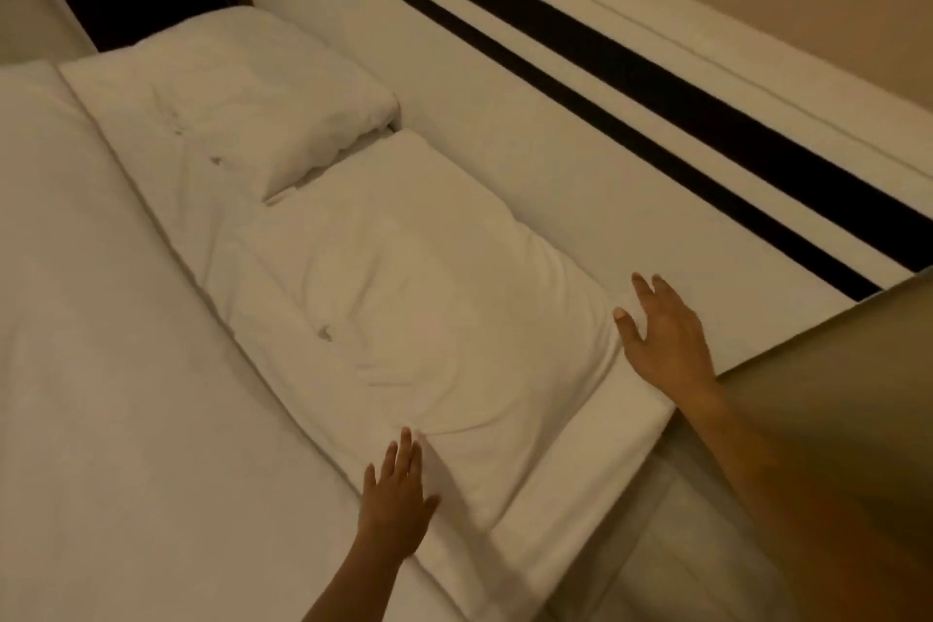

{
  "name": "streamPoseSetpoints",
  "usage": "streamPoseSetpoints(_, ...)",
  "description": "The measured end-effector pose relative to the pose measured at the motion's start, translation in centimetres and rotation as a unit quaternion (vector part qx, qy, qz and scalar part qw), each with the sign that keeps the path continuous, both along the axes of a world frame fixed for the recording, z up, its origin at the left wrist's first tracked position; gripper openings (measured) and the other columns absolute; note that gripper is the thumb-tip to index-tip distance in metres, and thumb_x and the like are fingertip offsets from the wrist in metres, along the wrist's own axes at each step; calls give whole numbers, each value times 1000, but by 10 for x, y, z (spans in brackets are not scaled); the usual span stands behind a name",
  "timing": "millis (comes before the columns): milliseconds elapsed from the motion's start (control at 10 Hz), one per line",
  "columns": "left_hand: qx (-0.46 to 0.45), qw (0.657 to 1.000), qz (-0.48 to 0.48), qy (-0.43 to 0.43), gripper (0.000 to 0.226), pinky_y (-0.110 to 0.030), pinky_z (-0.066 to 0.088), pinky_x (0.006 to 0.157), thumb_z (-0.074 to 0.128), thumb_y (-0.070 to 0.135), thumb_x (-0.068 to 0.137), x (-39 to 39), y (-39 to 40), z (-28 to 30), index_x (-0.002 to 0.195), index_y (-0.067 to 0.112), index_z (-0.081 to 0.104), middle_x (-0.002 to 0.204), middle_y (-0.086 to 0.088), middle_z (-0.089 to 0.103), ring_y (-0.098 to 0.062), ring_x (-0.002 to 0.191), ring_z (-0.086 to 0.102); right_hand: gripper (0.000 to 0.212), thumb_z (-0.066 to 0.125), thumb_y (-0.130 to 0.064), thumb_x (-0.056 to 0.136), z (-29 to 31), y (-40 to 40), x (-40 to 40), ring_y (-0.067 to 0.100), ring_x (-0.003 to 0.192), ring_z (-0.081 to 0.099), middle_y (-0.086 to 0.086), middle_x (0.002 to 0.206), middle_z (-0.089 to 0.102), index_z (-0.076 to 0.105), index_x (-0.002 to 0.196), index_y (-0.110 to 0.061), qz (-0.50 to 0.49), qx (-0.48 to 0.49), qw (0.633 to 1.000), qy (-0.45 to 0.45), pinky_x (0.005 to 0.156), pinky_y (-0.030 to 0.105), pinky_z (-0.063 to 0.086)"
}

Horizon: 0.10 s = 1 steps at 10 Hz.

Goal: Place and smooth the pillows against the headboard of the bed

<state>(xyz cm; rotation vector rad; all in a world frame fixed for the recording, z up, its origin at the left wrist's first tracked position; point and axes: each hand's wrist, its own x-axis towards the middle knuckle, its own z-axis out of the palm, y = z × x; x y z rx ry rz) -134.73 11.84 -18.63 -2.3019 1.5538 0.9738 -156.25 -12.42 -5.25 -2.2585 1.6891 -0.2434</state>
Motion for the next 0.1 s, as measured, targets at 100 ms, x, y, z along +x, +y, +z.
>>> streamPoseSetpoints(100, 1, 1000, -15, -21, 73, -44, 9, 121, 26, 48, 102, 12, -1, 57, 154, 7, -3, 160, -9, -20, -24, 151, -6, 51, 51, -40, 94, 105, 65, -3, 24, 138, 40, 7, 149, 44, 48, 142, -23, -34, -115, 978, -171, 114, 44, 32)
